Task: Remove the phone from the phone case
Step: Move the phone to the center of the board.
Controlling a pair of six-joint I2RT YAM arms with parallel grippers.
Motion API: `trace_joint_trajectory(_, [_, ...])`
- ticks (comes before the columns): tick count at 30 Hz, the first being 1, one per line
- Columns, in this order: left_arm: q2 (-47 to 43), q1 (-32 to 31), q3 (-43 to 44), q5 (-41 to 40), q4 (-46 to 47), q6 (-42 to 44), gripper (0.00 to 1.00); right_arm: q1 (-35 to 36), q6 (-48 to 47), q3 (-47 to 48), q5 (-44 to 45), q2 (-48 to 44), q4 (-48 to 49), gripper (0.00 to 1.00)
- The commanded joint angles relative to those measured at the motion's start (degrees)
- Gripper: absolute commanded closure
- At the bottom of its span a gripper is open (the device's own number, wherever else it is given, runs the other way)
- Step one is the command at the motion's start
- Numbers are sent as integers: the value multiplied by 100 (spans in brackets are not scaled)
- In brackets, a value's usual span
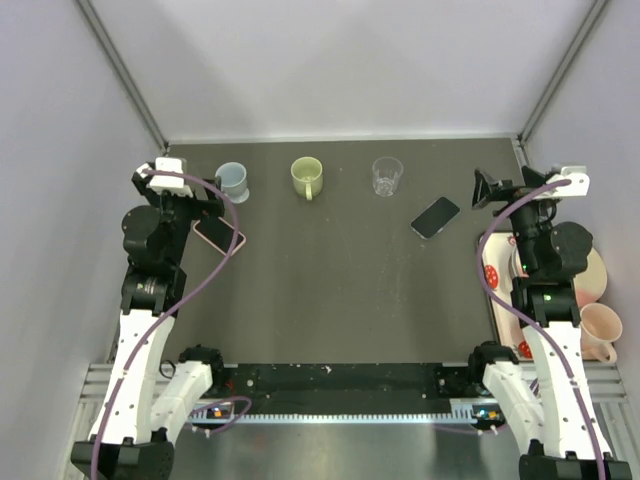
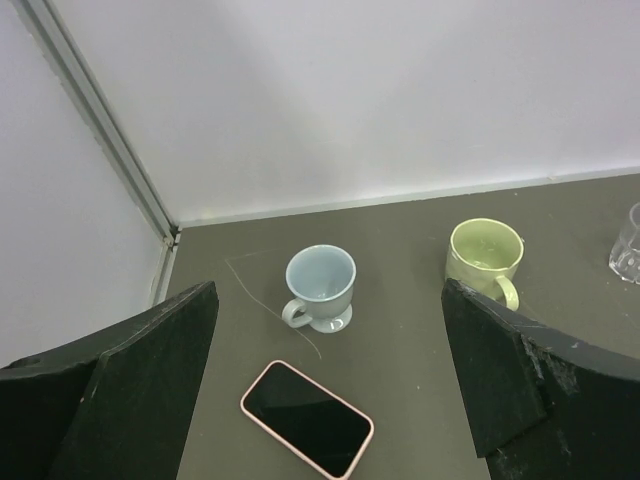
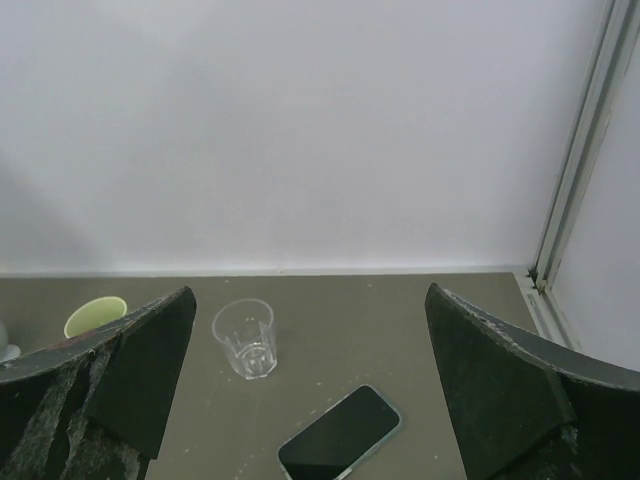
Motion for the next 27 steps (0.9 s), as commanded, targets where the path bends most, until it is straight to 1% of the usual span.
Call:
trace_joint_trajectory(1, [44,45,106,201,303,-60,1,60,126,295,171,-16,216,1])
trace_joint_trajectory(3, [36,45,106,237,294,-60,1,60,152,277,189,10,225,1])
trace_joint_trajectory(6, [44,45,106,254,294,-69,1,60,-75,208,-3,19,269,1])
trace_joint_trajectory(10, [70,45,97,307,303,-69,1,60,-707,119,-635,28,234,1])
trace_joint_trajectory(11, [62,54,97,307,303,-69,1,60,-927,93,-724,28,243,1])
trace_joint_trajectory(17, [62,63,44,342,303,-51,1,60,-1447,5,-1050,28,85,1])
trace_joint_trajectory(27, [123,98,-26,527,320,1,1,51,-1720,-30,-1278,36,5,1])
